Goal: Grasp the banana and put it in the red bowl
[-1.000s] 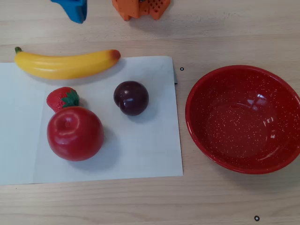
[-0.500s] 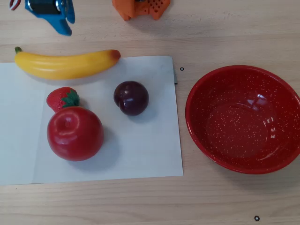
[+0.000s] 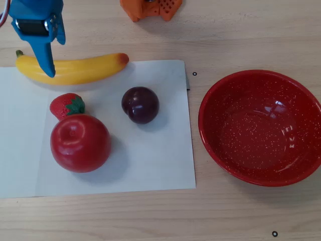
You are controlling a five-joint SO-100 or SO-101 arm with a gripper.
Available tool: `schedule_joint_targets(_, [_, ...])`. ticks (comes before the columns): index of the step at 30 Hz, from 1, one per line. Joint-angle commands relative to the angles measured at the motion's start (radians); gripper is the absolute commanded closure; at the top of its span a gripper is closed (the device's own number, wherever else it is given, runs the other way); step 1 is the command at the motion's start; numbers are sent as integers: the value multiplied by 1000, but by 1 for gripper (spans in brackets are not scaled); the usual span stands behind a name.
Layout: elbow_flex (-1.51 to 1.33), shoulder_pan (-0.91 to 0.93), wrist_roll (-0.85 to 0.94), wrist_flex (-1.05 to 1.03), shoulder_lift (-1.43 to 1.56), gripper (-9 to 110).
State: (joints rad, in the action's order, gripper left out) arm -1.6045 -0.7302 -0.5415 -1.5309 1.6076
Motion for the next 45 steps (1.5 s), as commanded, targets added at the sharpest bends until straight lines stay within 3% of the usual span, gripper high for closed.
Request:
schedule_joint_targets(1, [20, -23, -35, 37, 35, 62])
schedule_joint_targets(10, [-84, -66, -78, 115, 21, 44])
schedule_joint_targets(23, [-218, -72, -100, 287, -32, 45])
schedule_joint_targets(32, [-256, -60, -97, 385, -84, 58])
schedule_joint_targets(42, [-258, -55, -110, 408, -84, 101])
schedule_joint_targets(45, [-258, -54, -97, 387, -63, 101])
